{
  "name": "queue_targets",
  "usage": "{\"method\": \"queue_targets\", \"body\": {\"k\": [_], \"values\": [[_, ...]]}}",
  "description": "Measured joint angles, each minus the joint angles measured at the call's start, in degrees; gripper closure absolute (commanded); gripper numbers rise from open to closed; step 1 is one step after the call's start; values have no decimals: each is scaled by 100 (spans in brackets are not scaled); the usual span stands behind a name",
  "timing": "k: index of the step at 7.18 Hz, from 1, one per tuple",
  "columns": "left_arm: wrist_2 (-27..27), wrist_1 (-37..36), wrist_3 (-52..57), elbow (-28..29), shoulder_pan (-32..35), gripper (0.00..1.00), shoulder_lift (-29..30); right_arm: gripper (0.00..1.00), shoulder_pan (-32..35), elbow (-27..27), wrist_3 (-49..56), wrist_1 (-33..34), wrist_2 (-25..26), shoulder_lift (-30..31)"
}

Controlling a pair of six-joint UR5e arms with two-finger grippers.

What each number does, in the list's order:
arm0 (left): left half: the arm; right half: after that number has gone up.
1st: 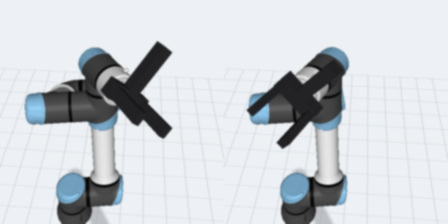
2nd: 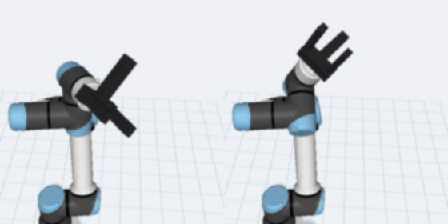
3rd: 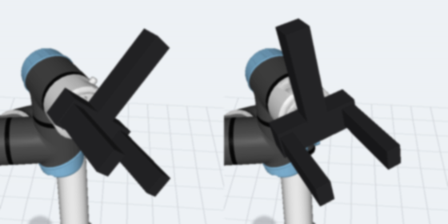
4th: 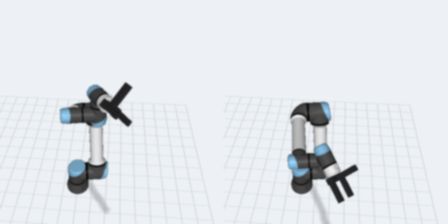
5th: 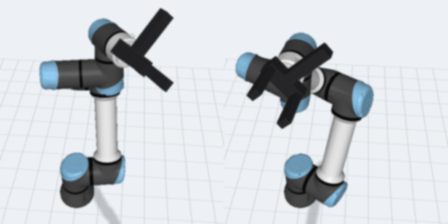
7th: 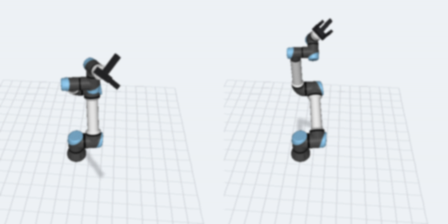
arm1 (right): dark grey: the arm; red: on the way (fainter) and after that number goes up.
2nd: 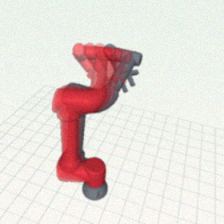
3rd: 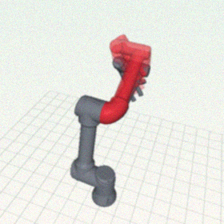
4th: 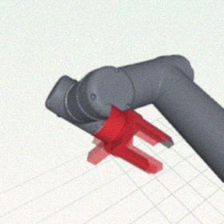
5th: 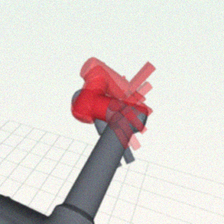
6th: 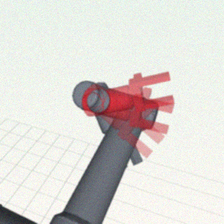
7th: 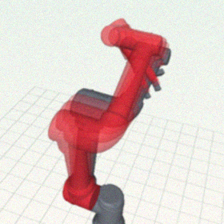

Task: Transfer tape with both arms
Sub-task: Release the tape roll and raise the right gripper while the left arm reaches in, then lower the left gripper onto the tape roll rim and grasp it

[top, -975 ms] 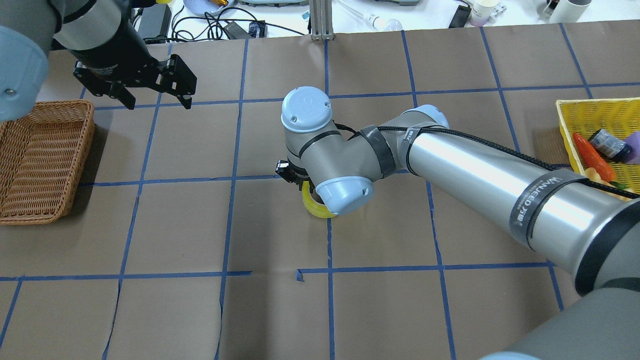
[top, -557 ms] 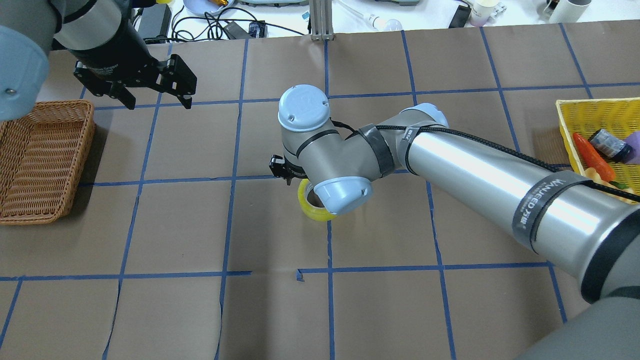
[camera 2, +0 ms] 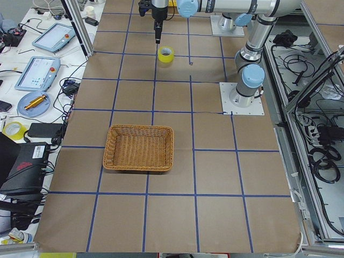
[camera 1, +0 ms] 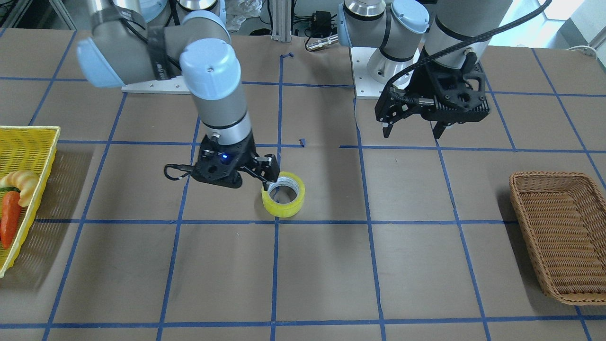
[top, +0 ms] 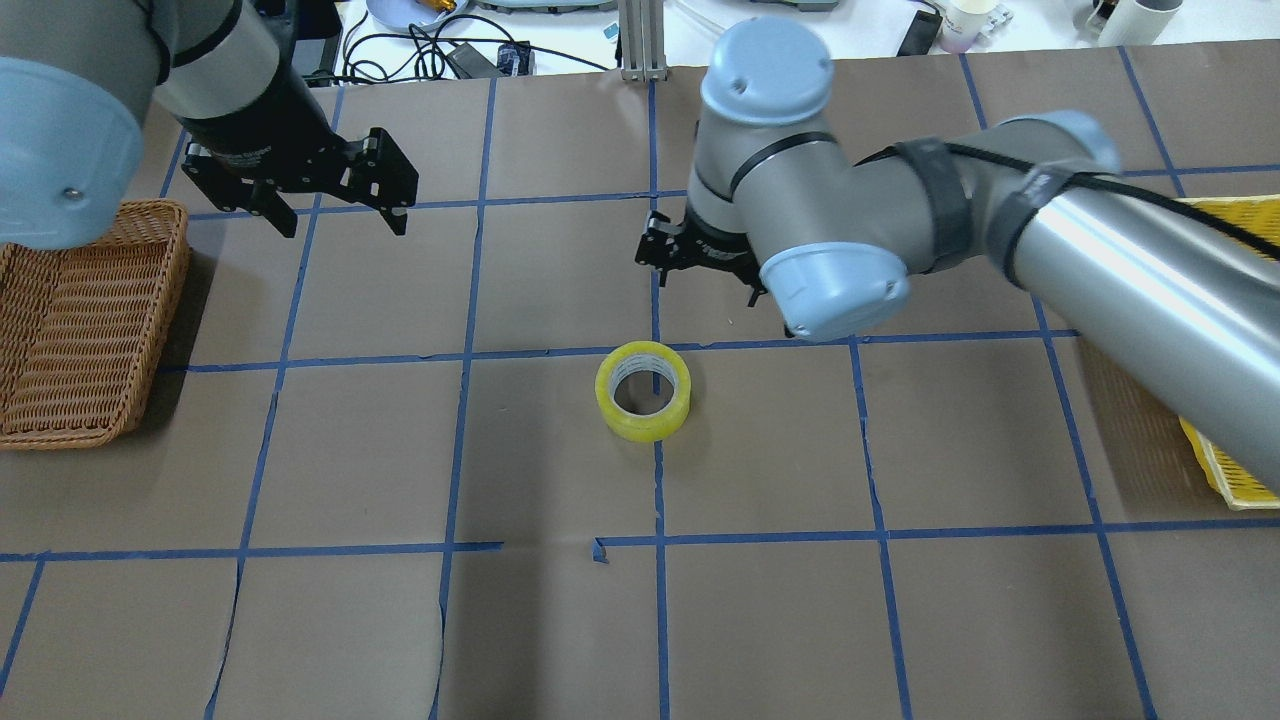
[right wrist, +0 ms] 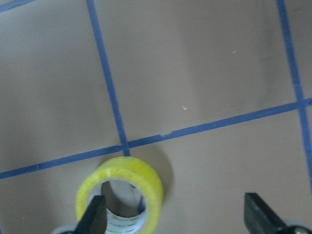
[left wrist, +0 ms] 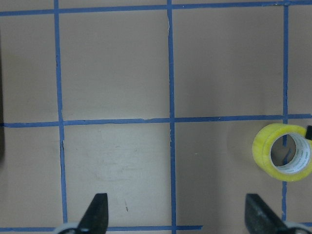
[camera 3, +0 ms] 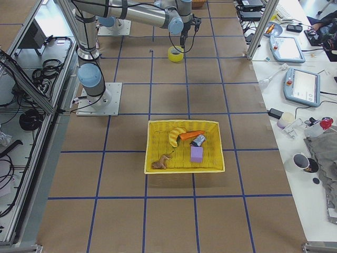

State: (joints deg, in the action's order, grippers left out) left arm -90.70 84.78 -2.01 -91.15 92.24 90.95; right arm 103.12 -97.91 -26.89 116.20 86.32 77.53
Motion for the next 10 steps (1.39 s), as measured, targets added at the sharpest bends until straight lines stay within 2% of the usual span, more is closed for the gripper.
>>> {"method": "queue_targets", "body": {"k": [1, 3, 5, 8, 9, 10], "values": [[-4, -193, -367, -202, 331, 0, 76, 0, -437, 4, 622, -472, 0, 308], [11, -1165, -1145, -981, 956, 0, 306, 0, -1167, 3, 1907, -1313, 34, 845], [205, -2181, -1698, -1619, 1347, 0, 675, 0, -1602, 10, 2983, -1979, 48, 1418], [809, -2997, -1943, -1797, 1486, 0, 1367, 0, -1694, 20, 3293, -2462, 292, 1871], [828, -3152, -1981, -1791, 1503, 5, 1564, 0, -1683, 9, 3303, -2509, 398, 1881], [805, -3350, -1997, -1765, 1505, 14, 1793, 0, -1672, 9, 3296, -2525, 441, 1878]]}}
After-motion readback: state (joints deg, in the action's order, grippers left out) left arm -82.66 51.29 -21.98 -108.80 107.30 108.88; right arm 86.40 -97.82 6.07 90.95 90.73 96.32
